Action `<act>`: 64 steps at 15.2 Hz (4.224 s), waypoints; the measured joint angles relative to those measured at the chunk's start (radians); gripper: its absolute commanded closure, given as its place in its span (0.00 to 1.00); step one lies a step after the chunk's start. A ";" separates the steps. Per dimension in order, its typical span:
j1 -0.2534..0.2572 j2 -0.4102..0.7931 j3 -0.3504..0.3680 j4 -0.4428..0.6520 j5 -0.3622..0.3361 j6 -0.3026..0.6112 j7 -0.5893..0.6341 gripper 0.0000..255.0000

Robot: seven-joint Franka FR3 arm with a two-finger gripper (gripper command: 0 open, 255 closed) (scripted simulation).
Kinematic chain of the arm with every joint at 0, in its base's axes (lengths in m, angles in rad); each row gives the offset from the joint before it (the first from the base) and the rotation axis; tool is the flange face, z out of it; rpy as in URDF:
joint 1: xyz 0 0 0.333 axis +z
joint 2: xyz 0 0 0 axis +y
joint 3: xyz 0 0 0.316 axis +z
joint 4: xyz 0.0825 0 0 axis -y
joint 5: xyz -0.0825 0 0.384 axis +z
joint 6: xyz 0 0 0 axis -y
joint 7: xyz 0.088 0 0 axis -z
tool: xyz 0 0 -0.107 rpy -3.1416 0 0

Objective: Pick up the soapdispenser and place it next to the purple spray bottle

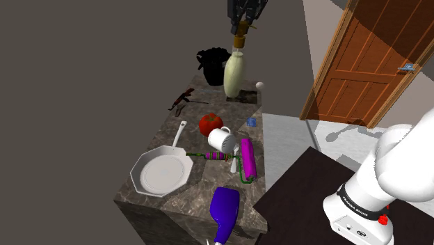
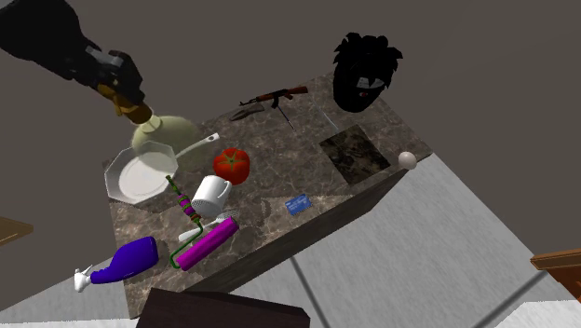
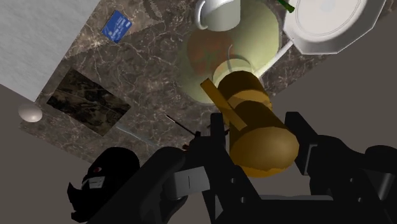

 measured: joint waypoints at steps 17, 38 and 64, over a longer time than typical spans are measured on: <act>0.112 -0.104 0.200 -0.151 -0.010 0.040 0.311 1.00; 0.122 -0.170 0.203 -0.497 0.006 0.321 0.321 1.00; 0.120 -0.114 0.226 -0.803 -0.012 0.681 0.355 1.00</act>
